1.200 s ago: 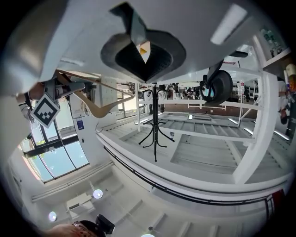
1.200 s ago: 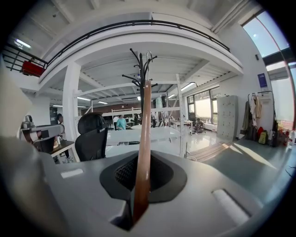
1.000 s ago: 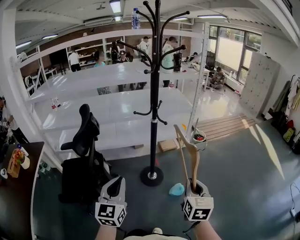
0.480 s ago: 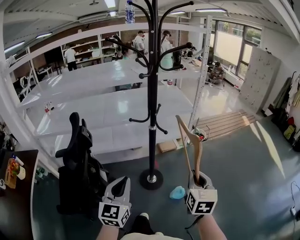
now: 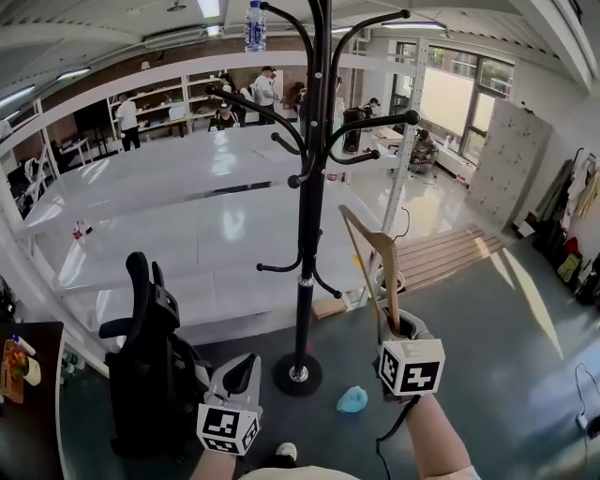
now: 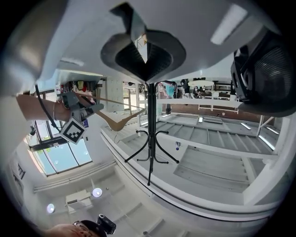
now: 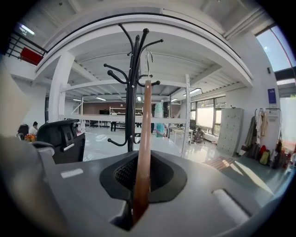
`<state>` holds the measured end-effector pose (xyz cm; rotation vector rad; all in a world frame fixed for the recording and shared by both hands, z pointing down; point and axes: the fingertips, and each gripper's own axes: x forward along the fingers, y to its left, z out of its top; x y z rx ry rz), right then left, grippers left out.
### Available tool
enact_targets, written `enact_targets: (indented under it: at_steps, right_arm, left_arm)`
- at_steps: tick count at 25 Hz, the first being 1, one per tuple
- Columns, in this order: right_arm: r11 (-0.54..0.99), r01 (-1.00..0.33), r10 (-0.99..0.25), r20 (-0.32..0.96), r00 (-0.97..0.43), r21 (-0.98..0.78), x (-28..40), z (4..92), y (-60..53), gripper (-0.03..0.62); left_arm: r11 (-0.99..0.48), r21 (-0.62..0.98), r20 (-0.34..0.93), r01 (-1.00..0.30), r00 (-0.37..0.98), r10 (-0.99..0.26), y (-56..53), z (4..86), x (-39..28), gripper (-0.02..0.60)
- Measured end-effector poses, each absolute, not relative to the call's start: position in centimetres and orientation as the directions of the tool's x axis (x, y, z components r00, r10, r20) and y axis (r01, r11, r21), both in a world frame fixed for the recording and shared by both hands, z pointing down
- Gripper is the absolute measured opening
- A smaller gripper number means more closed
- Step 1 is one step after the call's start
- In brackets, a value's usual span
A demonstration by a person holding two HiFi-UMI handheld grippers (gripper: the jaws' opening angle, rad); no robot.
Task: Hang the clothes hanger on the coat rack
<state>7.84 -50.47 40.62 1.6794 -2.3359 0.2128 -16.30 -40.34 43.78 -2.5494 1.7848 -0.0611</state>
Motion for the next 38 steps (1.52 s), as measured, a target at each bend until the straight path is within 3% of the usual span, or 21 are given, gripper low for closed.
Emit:
enact_targets:
  at_steps: [8,28,38]
  right_arm:
    - [0.331,-0.93,-0.913,0.303,-0.273,0.158,6.1,36.6,-57.6,0.043]
    - [0.409,-0.907,-0.832,0.451,-0.323,0.103,2.2,39.6,-67.3,0.044]
    - [0.423,-0.904,-0.829,0.425,-0.362,0.055,1.0,40.6,-67.5,0.048]
  left_arm:
    - [-0.368,-0.034,0.029,-0.929,0.367,-0.93,-43.2,44.5,-17.5,0.0]
    - [-0.368,-0.022,0.121,-0.929,0.363,-0.924,-45.4,47.8,-17.7,0.0]
    - [-0.365,0.004,0.147,-0.931,0.361,-0.921,-45.4,49.2,-17.2,0.0]
